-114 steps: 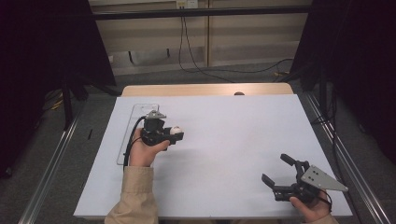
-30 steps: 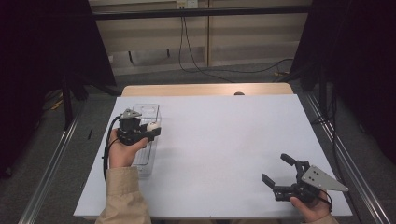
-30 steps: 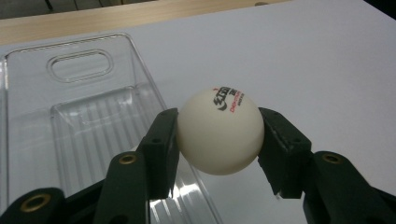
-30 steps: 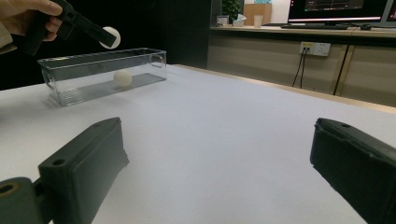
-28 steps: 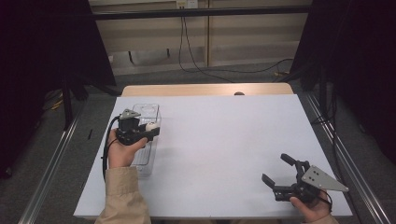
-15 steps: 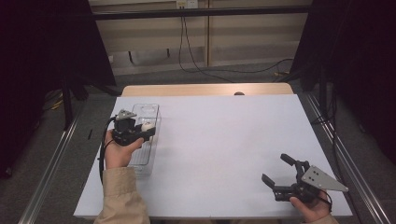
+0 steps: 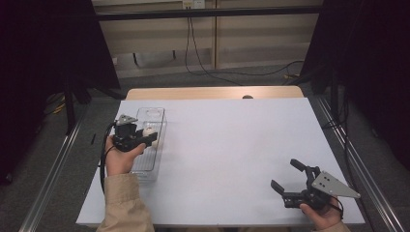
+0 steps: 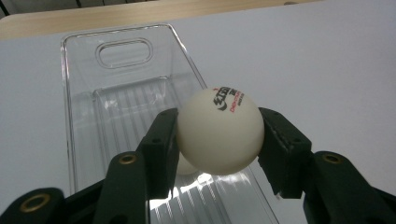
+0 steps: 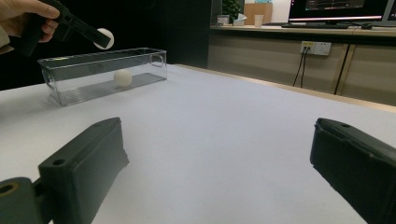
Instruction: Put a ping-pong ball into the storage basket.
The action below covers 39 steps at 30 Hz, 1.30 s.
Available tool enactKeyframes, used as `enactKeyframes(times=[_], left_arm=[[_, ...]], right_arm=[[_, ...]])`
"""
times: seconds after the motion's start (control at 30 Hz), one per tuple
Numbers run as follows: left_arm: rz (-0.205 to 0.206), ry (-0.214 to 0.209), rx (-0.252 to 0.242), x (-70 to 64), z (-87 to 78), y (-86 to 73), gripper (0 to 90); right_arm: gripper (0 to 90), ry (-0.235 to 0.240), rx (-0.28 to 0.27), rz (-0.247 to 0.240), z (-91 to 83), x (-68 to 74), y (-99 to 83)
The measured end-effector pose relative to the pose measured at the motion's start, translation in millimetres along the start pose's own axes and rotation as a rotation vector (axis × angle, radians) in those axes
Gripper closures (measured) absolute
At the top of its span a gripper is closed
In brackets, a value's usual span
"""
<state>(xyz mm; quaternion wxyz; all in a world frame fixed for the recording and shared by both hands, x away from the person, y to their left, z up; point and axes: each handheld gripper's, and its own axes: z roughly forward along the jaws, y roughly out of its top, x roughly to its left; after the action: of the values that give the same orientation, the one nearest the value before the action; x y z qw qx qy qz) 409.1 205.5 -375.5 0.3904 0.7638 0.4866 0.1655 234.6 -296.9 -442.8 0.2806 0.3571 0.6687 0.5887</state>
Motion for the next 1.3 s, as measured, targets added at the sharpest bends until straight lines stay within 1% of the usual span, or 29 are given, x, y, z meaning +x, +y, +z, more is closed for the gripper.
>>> enactKeyframes(times=[0.07, 0.17, 0.23, 0.27, 0.33, 0.47, 0.5, 0.53, 0.63, 0.73, 0.8, 0.83, 0.9, 0.97, 1.03, 1.13, 1.2, 1.3], left_arm=[[0.002, 0.003, 0.005, 1.2, 0.3, -0.9, 50.8], [-0.006, 0.012, 0.0, 1.2, 0.7, -1.8, 50.8], [0.001, 0.019, 0.003, 2.1, -0.1, -2.3, 50.8], [-0.008, 0.02, 0.001, 1.9, -0.7, -2.7, 50.8], [-0.005, 0.02, 0.003, 3.4, -1.1, -3.3, 50.7], [-0.015, 0.026, 0.005, 5.4, -1.4, -4.8, 50.3], [-0.025, 0.028, 0.0, 5.8, -1.5, -4.9, 47.9], [-0.028, 0.033, 0.001, 6.1, -1.5, -5.0, 42.0], [-0.027, 0.031, -0.004, 6.9, -2.7, -6.3, 40.9], [-0.041, 0.027, -0.029, 6.7, -5.9, -6.4, 36.5], [-0.034, 0.021, -0.039, 6.1, -8.8, -6.6, 33.0], [-0.032, 0.016, -0.042, 6.0, -10.5, -6.9, 32.9], [-0.039, 0.019, -0.062, 4.7, -14.0, -7.3, 29.6], [-0.034, 0.016, -0.072, 3.1, -17.4, -7.7, 28.5], [-0.015, 0.021, -0.079, 0.8, -19.8, -8.8, 25.3], [-0.008, 0.012, -0.091, -0.8, -21.9, -13.7, 21.9], [-0.013, 0.023, -0.106, -0.7, -23.0, -18.1, 20.6], [-0.012, 0.017, -0.108, 0.4, -25.1, -24.5, 18.5]], right_arm=[[2.6, 0.0, 0.0, 0.001, 0.0, 0.0, 0.0], [2.6, 0.0, -0.001, 0.004, 0.2, -0.2, -0.1], [2.6, -0.001, 0.0, 0.004, 0.1, -0.4, -0.2], [2.6, -0.001, 0.0, 0.003, -0.1, -0.6, -0.3], [2.6, -0.002, -0.002, 0.003, -0.6, -1.0, -0.1], [2.6, -0.001, -0.001, 0.006, -0.2, -1.6, -0.3], [2.6, -0.001, -0.001, 0.007, 0.2, -1.5, -0.3], [2.6, -0.001, -0.002, 0.006, 0.6, -1.7, -0.4], [2.6, 0.002, 0.002, 0.009, 1.2, -2.0, -1.0], [2.6, -0.001, -0.003, 0.005, 0.7, -1.6, -0.1], [2.6, 0.0, 0.002, 0.006, 0.5, -1.1, -0.4], [2.6, -0.002, 0.003, 0.008, 0.4, -0.9, -0.5], [2.6, -0.004, 0.001, 0.007, -0.5, -0.9, -0.4], [2.6, -0.006, 0.003, 0.005, -1.0, -1.2, -0.6], [2.6, -0.008, 0.005, 0.005, -1.1, -1.2, -0.7], [2.6, -0.005, 0.001, 0.003, -0.6, 0.0, -0.3], [2.6, -0.003, 0.003, 0.003, -0.2, 0.5, -0.3], [2.6, -0.004, 0.002, 0.001, -0.2, 0.6, 0.0]])
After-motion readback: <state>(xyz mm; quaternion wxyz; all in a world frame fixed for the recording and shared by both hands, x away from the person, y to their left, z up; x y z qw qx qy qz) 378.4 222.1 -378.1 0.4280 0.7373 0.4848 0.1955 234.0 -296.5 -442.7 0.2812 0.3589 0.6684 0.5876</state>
